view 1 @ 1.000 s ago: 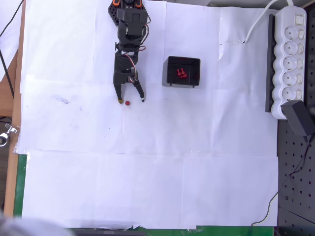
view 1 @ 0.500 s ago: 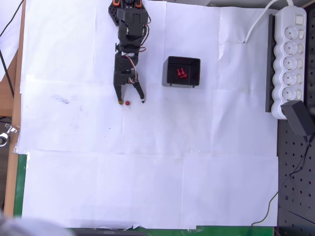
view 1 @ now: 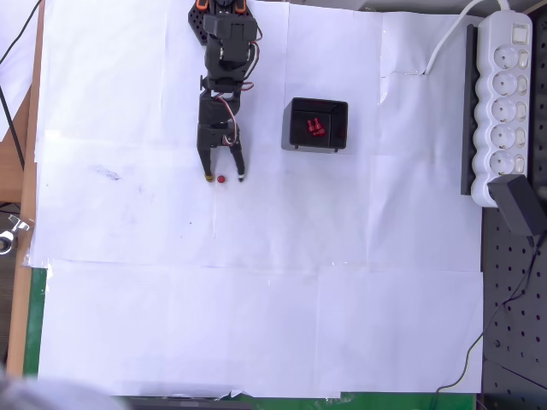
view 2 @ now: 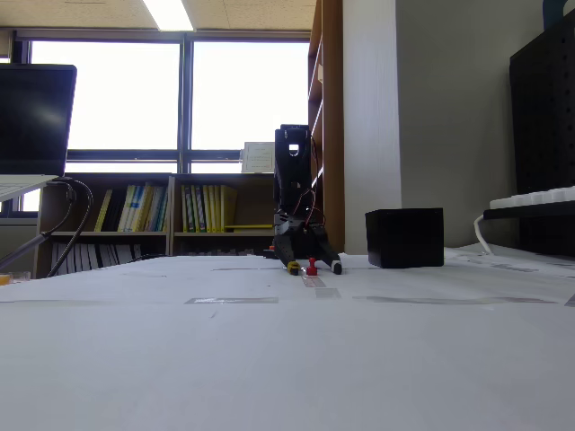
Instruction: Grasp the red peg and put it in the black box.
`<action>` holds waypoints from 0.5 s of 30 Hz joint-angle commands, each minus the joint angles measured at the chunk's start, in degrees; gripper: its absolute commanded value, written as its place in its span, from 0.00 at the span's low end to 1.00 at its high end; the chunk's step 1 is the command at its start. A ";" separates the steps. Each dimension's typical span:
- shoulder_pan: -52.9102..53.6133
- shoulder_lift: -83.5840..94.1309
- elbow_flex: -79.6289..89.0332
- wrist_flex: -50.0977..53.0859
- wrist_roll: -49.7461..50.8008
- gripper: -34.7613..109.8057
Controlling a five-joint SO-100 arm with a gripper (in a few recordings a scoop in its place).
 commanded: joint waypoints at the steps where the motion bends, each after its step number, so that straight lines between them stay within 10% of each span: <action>1: -0.79 0.70 1.76 0.09 0.44 0.29; 15: -0.88 -0.26 1.93 -1.23 0.70 0.24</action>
